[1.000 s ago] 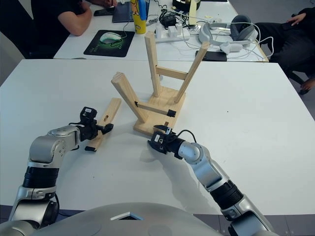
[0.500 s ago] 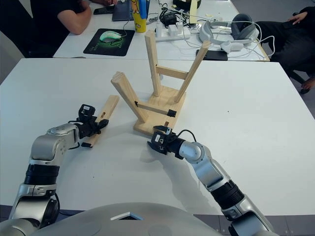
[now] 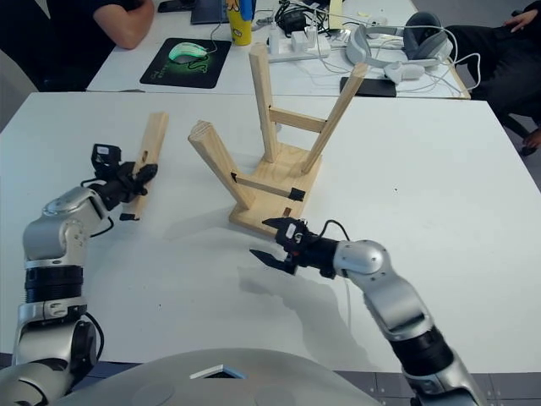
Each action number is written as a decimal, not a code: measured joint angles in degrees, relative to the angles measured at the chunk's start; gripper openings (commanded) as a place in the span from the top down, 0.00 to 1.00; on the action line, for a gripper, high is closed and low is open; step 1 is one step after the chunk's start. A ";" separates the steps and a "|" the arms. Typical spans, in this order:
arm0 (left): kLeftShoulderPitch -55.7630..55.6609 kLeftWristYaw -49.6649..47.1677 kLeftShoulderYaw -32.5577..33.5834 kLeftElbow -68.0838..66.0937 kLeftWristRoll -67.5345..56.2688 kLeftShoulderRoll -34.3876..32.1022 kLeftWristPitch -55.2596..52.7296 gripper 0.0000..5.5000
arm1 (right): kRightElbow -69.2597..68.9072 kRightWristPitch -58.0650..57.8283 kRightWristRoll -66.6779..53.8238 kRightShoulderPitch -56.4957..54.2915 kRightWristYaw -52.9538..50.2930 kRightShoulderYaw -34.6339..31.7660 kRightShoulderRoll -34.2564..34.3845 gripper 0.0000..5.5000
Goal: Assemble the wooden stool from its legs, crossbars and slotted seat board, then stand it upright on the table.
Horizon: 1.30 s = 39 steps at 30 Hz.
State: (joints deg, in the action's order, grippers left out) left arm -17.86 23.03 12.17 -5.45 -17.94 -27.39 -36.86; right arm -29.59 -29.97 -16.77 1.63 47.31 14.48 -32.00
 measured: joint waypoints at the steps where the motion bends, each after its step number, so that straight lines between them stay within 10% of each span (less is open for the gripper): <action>1: -0.30 0.44 0.55 0.06 -0.27 -0.32 0.35 0.62 | -0.93 -3.13 -4.28 0.03 1.12 -2.38 -1.15 0.39; 10: -8.97 7.75 6.02 0.82 -13.18 -3.04 -4.13 0.62 | 1.89 -15.39 -44.43 -8.73 0.69 -21.85 -9.05 0.39; 20: -42.31 17.91 4.99 9.08 -36.64 -4.66 -16.50 0.62 | 16.15 -12.35 -81.05 -35.17 -27.24 -31.40 -4.31 0.19; 27: -47.84 22.75 -1.49 9.96 -40.48 -3.07 -19.69 0.62 | 19.21 -11.92 -85.20 -38.41 -32.43 -29.73 3.24 0.02; 39: -46.90 26.40 -3.14 5.75 -43.46 -2.20 -25.68 0.62 | 16.78 -13.34 -87.17 -38.50 -28.32 -30.40 4.13 0.02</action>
State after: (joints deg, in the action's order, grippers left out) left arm -64.77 49.43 9.03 0.31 -61.39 -29.59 -62.55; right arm -12.81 -43.30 -103.94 -36.87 18.99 -15.93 -27.87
